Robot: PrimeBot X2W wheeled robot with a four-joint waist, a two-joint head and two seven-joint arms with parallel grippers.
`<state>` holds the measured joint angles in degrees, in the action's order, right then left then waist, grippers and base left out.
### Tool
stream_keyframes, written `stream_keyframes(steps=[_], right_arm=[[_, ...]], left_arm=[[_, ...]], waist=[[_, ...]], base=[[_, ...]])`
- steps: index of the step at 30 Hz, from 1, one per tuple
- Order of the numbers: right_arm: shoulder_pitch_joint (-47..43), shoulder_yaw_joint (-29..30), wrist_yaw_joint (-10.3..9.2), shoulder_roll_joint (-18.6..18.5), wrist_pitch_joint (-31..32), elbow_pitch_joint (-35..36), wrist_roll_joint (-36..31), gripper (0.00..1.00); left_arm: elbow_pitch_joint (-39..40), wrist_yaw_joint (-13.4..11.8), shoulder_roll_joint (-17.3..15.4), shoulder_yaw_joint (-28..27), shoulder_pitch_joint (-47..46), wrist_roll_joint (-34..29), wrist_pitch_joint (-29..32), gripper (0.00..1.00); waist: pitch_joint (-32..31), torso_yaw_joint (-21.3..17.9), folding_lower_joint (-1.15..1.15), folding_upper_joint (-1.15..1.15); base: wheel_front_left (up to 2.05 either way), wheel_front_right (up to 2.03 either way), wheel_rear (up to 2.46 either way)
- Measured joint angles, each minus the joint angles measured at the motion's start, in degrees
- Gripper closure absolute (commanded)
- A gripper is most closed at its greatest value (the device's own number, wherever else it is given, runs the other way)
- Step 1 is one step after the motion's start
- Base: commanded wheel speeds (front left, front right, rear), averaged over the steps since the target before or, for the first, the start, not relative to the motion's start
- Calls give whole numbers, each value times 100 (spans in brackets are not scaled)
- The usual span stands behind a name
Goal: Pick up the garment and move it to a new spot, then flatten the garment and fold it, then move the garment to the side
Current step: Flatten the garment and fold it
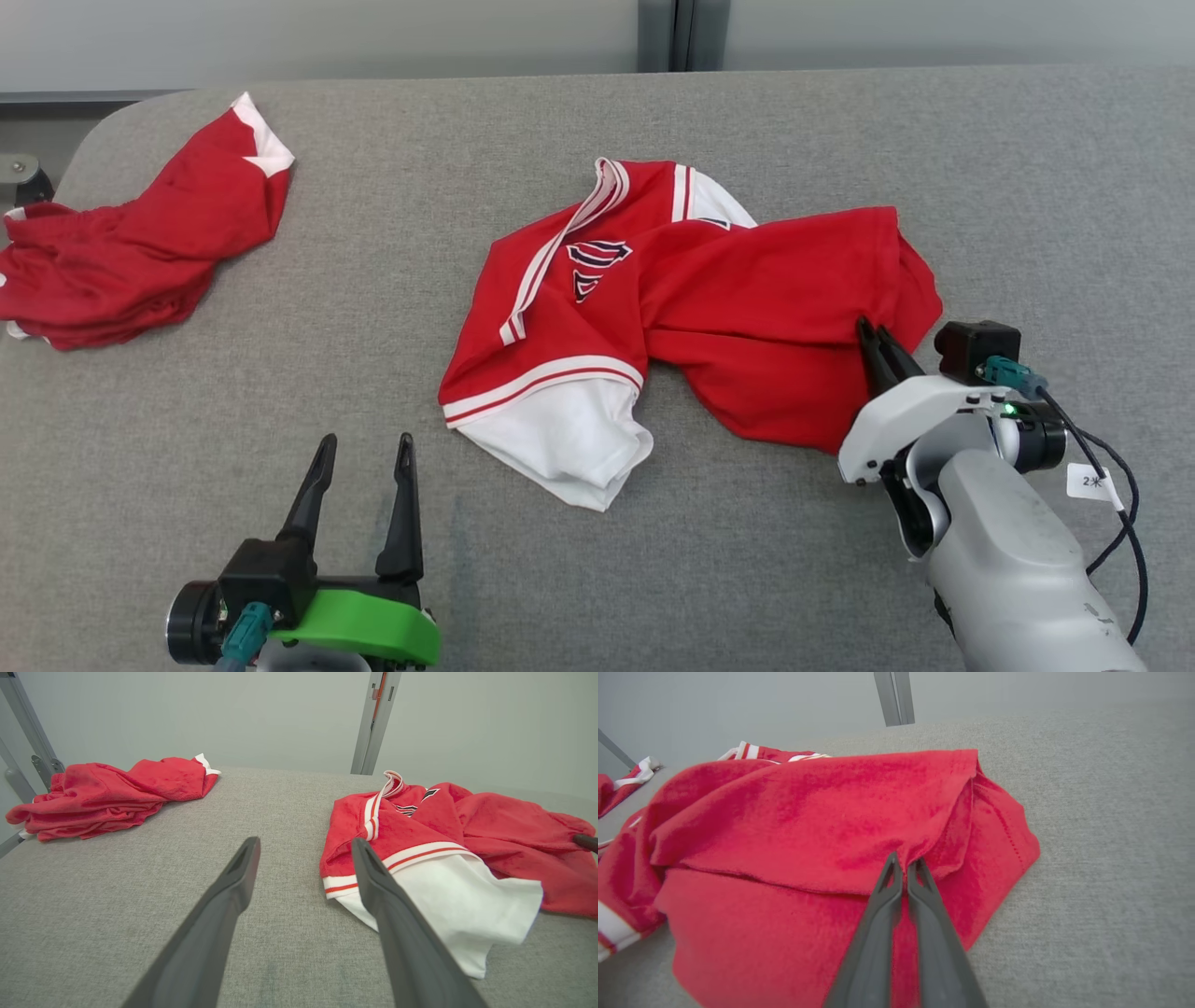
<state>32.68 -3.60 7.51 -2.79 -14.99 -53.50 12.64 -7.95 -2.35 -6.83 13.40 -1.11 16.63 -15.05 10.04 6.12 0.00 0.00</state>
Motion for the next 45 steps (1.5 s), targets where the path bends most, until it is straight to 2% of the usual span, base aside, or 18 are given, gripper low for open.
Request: stream_keyframes(steps=[8, 19, 30, 31, 32, 33, 39, 45], right_arm=[[-156, 151, 0, 2, -5, 654, -46, 100], [-1383, 835, 1, 0, 109, 1590, -494, 100], [-1742, 1129, 1, 2, 220, 1873, -417, 100], [-1745, 1159, 1, 4, 191, 1876, -422, 84], [-1745, 1178, 1, 3, 160, 1887, -434, 58], [-1745, 1191, 1, 3, 129, 1906, -444, 0], [-1745, 1205, 1, 3, 27, 2118, -416, 0], [-1744, 1394, 1, -4, -1, 2904, -411, 0]], left_arm=[[-43, 42, 37, -133, 31, -31, -8, 0], [-166, 114, 68, -334, 82, -37, -8, 0], [-533, 230, 175, -399, 70, -3, -8, 0], [-584, 247, 188, -400, 64, 10, -8, 0], [-656, 288, 200, -402, 52, 37, -8, 0], [-722, 309, 215, -399, 45, 66, -8, 0], [-1188, 438, 291, -253, -106, 200, -8, 0], [-1771, 532, 363, -92, -456, 476, 41, 0]], waist=[[-61, -172, 0, 0], [-62, -457, 0, 0], [-2, -559, 0, 0], [-12, -558, 0, 0], [-23, -557, 0, 0], [-36, -556, 0, 0], [-91, -602, 0, 0], [-79, -726, 0, 0]], base=[[0, 0, 0], [0, 0, 0], [0, 0, 0], [0, 0, 0], [0, 0, 0], [0, 0, 0], [0, 0, 0], [0, 0, 0]])
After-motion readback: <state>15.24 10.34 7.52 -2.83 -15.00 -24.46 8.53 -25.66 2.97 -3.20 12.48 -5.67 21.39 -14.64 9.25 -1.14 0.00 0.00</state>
